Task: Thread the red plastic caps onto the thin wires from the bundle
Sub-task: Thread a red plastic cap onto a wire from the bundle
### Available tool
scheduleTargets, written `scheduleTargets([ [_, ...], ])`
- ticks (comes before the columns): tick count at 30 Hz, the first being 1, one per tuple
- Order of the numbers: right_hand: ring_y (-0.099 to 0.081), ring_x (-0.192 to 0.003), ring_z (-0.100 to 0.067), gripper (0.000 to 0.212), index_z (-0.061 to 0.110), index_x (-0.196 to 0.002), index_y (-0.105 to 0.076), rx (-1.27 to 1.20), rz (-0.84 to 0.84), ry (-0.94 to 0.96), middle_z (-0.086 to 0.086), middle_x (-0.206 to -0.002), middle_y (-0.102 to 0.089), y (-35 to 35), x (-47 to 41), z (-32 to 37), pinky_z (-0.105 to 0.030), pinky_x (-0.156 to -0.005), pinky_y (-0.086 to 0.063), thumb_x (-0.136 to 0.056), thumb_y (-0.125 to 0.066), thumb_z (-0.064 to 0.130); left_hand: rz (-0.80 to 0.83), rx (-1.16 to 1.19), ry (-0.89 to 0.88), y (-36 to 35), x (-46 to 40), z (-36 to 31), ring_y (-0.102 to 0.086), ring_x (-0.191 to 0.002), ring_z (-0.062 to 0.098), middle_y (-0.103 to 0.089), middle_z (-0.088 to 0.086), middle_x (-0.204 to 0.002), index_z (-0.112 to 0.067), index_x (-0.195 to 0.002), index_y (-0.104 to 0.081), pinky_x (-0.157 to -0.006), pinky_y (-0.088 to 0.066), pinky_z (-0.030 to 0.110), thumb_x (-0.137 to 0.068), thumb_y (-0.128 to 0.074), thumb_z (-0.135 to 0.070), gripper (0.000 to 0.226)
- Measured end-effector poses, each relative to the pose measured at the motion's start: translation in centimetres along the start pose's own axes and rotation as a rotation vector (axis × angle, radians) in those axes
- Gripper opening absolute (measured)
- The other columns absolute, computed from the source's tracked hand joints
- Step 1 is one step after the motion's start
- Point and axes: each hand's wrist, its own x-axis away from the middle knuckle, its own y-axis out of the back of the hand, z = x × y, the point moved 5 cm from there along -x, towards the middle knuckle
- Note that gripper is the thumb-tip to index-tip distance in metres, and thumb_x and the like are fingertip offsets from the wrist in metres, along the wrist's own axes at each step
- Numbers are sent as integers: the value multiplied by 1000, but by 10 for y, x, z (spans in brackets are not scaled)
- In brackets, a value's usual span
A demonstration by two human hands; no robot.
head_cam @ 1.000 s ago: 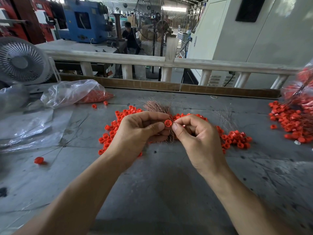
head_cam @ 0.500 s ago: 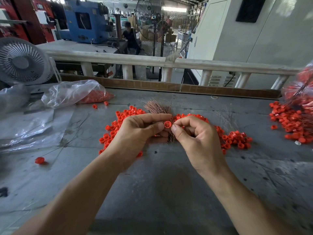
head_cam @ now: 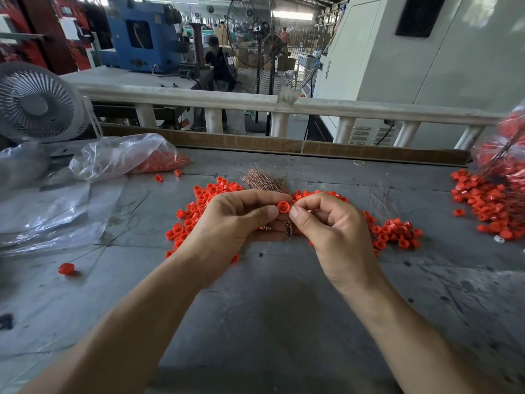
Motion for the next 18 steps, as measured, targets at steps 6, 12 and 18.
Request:
scheduleTargets([
  [6, -36, -47, -3, 12, 20, -75, -71, -20, -23, -7, 15, -49, -50, 0, 0, 5, -16, -46, -31, -87, -69, 23, -7, 36, -12, -1, -1, 1, -74, -96, 25, -77, 16, -102, -16, -107, -80, -83, -61, 35, -82, -75, -24, 27],
  [12, -38, -48, -8, 9, 22, -80, -72, -7, -48, -23, 7, -51, -53, -1, 0, 5, -20, -44, -31, -88, -70, 25, -25, 39, -33, -1, 1, -2, -75, -98, 27, -77, 18, -104, -14, -107, -80, -84, -61, 37, -85, -73, -21, 25],
  [18, -43, -50, -7, 6, 26, -81, -72, -26, -77, -33, 7, -53, -59, -3, 0, 4, -20, -47, -36, -86, -70, 27, -61, 25, -42, -2, 2, -2, -75, -93, 26, -77, 18, -100, -14, -105, -81, -84, -62, 39, -85, -70, -17, 23],
])
